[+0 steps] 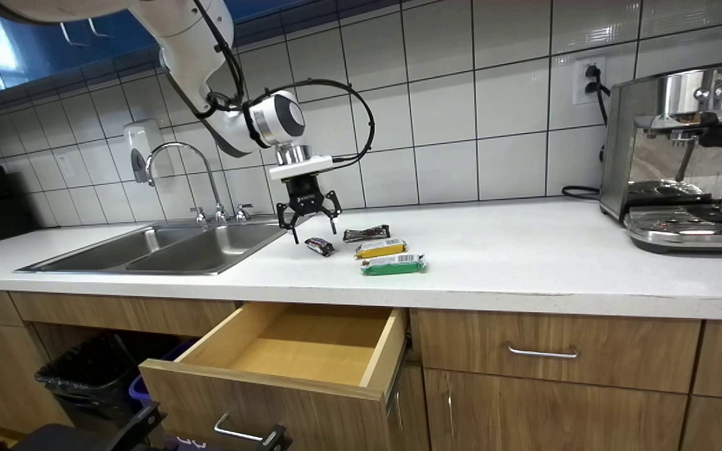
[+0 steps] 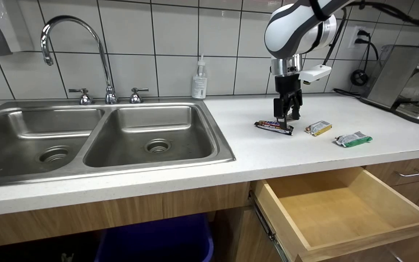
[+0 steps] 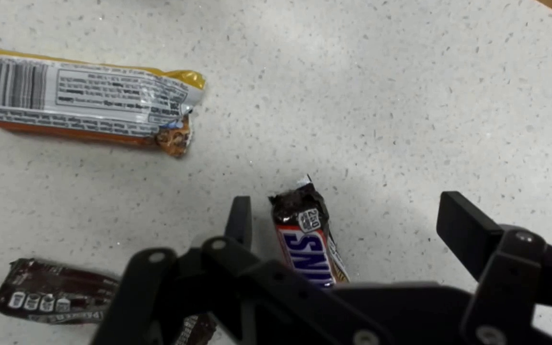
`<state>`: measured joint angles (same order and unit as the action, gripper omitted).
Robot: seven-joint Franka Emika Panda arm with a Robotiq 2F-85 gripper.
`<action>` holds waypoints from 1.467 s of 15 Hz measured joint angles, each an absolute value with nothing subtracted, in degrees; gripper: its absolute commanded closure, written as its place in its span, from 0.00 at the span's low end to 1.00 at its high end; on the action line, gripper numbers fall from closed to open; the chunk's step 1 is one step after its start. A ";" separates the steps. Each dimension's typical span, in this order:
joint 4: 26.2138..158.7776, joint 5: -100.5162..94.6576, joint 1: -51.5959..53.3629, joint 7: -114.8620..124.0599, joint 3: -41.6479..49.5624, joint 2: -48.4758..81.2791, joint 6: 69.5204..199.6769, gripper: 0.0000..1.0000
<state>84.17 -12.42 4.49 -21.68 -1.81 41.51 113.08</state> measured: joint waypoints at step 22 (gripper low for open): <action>61.10 -12.37 4.66 -30.25 -4.16 56.14 99.40 0.60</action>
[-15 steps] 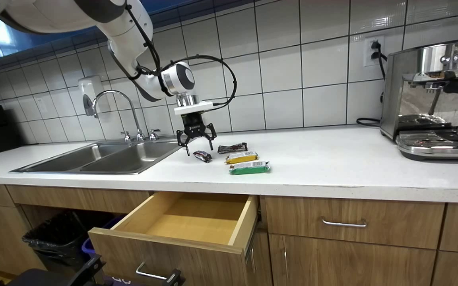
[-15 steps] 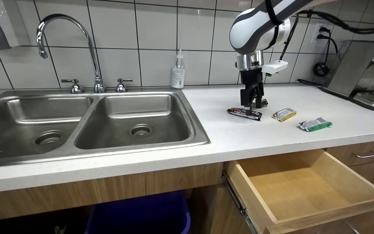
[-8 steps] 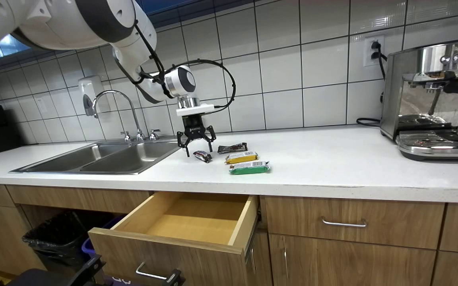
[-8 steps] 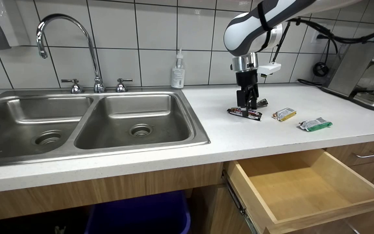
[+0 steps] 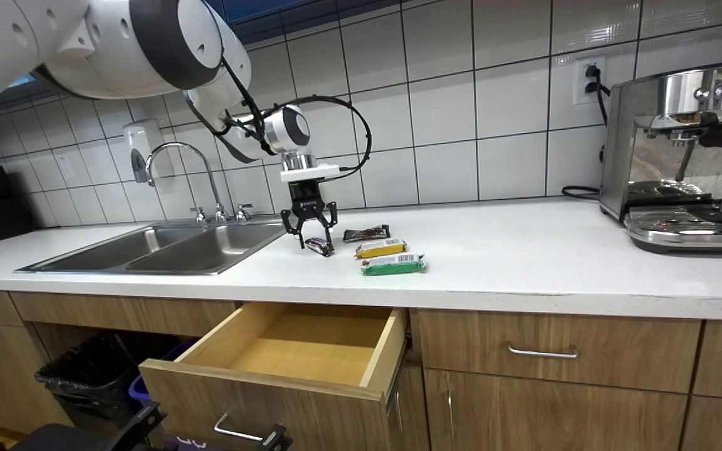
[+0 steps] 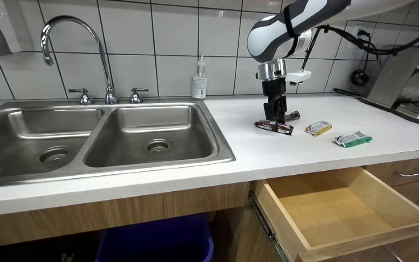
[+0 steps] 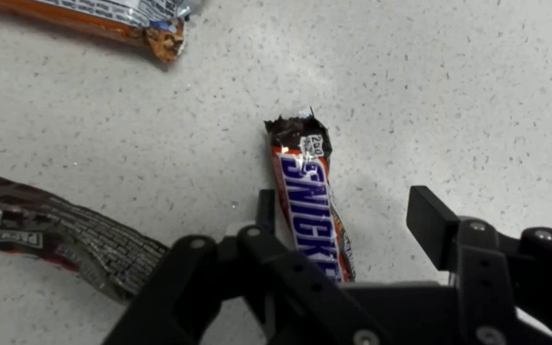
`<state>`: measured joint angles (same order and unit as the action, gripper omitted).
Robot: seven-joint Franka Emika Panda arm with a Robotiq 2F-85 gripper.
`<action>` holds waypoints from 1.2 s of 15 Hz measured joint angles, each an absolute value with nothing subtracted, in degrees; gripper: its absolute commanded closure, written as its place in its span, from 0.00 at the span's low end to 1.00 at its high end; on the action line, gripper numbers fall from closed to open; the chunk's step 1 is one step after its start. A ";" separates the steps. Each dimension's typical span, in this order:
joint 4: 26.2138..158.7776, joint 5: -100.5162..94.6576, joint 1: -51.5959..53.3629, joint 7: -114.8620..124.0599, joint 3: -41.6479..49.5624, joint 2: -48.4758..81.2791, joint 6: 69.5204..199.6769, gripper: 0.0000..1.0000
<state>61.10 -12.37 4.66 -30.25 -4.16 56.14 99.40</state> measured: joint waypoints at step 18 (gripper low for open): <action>56.86 -11.46 4.31 -32.41 -4.16 57.77 94.48 0.96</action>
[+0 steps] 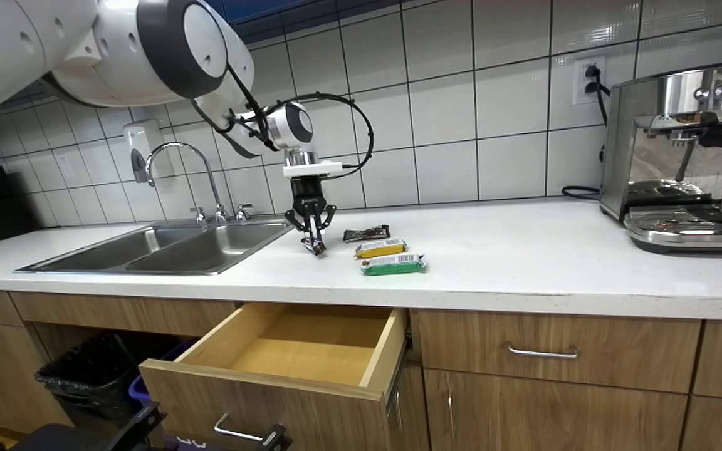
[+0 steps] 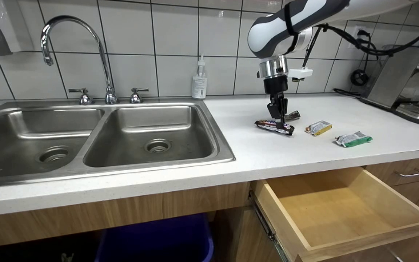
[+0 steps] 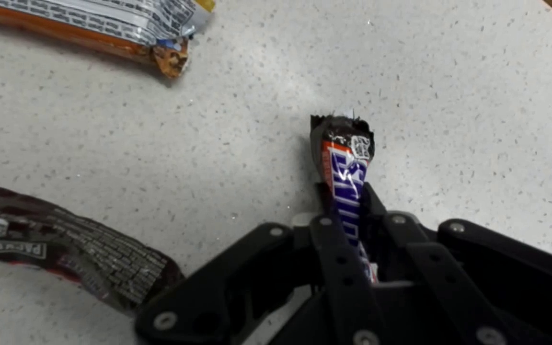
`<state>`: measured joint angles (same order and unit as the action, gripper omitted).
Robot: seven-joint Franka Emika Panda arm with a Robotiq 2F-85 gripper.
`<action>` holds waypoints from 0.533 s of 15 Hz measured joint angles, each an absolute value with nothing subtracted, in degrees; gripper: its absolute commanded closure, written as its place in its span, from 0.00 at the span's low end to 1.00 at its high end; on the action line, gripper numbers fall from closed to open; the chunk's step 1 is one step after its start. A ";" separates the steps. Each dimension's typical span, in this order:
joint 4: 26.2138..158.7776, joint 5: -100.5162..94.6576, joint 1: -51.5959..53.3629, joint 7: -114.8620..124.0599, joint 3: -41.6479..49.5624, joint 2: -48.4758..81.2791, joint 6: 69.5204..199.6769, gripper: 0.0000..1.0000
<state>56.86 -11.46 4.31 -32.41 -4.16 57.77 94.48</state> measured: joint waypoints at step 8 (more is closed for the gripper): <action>61.15 -9.48 4.31 -32.35 -4.16 52.55 94.01 0.96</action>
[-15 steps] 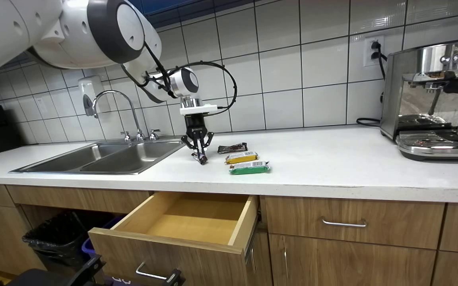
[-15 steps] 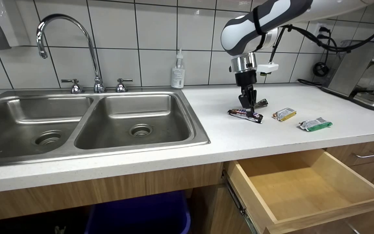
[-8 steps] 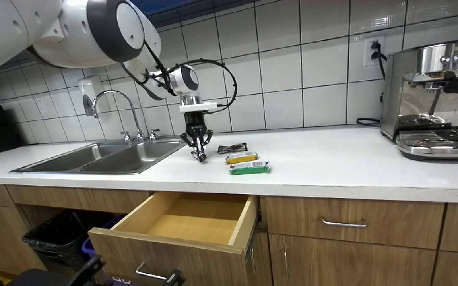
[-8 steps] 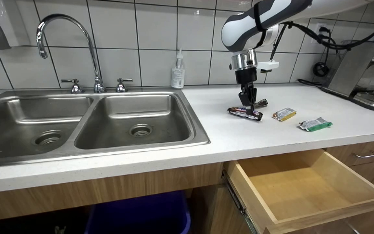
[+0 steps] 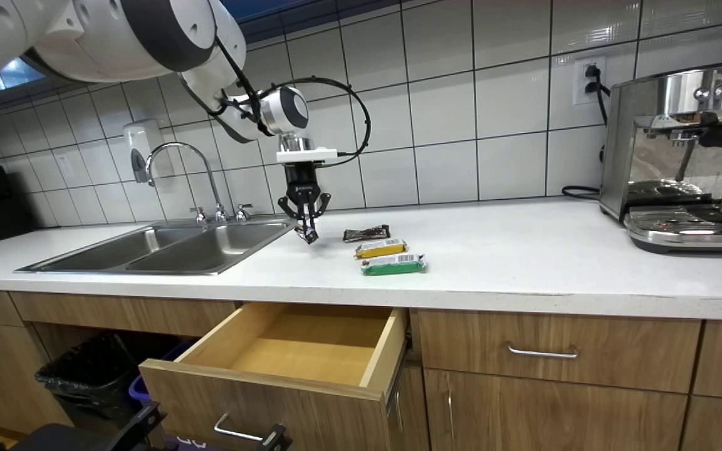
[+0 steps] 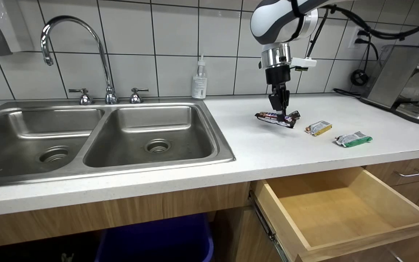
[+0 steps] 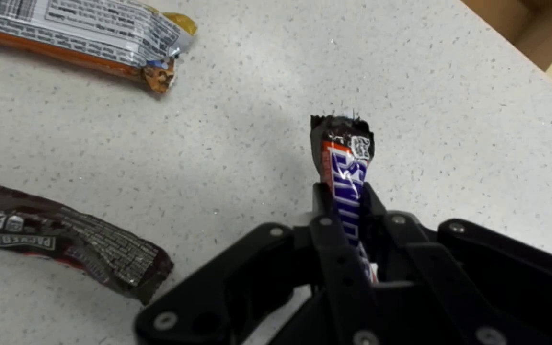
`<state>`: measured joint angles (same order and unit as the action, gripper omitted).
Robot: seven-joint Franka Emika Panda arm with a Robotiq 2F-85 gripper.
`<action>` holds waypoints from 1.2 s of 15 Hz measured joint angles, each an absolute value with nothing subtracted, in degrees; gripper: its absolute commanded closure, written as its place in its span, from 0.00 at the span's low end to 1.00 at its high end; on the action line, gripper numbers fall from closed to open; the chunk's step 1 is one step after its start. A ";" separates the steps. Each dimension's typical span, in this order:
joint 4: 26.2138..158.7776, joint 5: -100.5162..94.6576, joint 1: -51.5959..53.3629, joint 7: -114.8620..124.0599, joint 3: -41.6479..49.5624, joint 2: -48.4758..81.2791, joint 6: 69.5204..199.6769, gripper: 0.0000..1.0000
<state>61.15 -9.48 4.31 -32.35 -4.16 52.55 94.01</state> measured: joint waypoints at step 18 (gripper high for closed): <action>98.52 -7.67 4.32 -25.35 -5.46 29.36 102.86 0.96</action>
